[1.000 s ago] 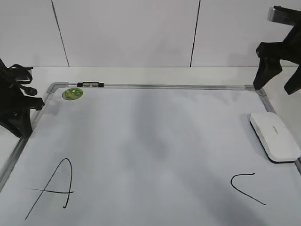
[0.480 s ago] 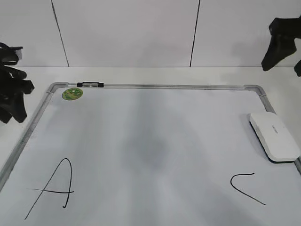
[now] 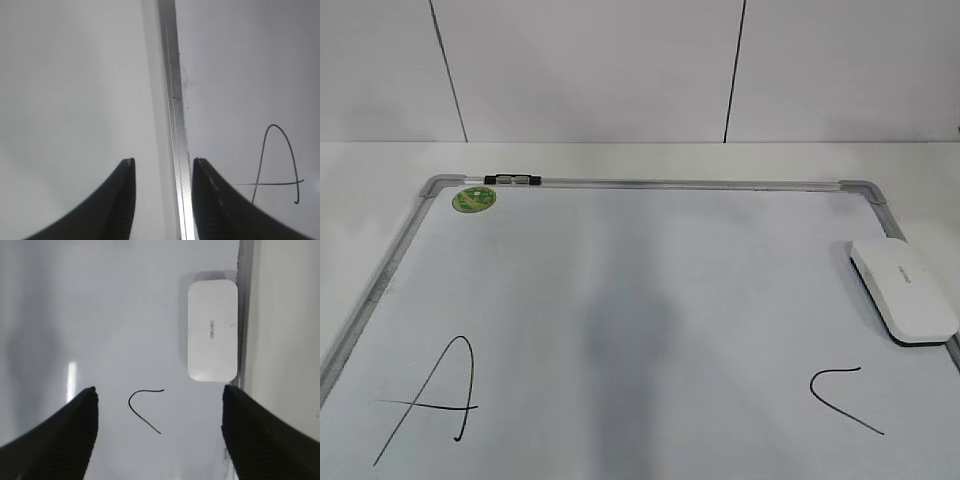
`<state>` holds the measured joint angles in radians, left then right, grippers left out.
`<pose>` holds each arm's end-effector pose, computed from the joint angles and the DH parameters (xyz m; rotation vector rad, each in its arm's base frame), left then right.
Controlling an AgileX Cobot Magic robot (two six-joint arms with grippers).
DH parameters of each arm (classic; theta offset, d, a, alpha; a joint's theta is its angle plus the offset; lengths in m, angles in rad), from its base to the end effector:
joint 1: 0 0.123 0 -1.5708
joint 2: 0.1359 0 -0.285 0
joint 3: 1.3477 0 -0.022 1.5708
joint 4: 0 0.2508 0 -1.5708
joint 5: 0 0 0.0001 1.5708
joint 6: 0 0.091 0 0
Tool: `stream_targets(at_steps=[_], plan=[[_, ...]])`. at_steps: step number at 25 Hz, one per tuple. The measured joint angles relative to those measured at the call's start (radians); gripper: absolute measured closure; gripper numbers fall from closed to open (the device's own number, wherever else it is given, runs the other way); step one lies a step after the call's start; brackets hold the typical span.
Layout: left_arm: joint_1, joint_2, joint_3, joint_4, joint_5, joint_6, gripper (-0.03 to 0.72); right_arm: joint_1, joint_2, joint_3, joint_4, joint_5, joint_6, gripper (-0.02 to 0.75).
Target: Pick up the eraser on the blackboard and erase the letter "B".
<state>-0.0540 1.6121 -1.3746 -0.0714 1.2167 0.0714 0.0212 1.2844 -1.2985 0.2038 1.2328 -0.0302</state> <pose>0.3191 -0.0233 0.2988 0.1577 2.9314 -0.0995 0.2426 0.0225 0.3714 -0.0358 2.6892 0.2771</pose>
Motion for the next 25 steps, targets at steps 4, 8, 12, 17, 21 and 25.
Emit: stream_targets(at_steps=[4,8,12,17,21,25], plan=[[0.0,-0.165,0.08,0.0,0.006,-0.002,0.4,0.0,-0.176,0.111,0.0,0.009,0.0,0.146],[0.0,-0.359,0.191,0.0,0.011,-0.002,0.4,0.0,-0.356,0.219,0.0,0.017,0.0,0.146],[0.0,-0.554,0.28,-0.002,0.019,-0.002,0.4,0.0,-0.539,0.304,-0.002,0.022,0.0,0.147],[0.0,-0.789,0.397,-0.021,0.03,-0.002,0.4,0.0,-0.798,0.418,-0.034,0.028,0.0,0.147],[0.0,-0.979,0.499,-0.023,0.037,-0.002,0.4,0.0,-0.976,0.488,-0.071,0.034,0.0,0.147],[0.0,-1.175,0.59,-0.024,0.044,-0.002,0.4,0.0,-1.134,0.54,-0.08,0.039,0.0,0.147]])
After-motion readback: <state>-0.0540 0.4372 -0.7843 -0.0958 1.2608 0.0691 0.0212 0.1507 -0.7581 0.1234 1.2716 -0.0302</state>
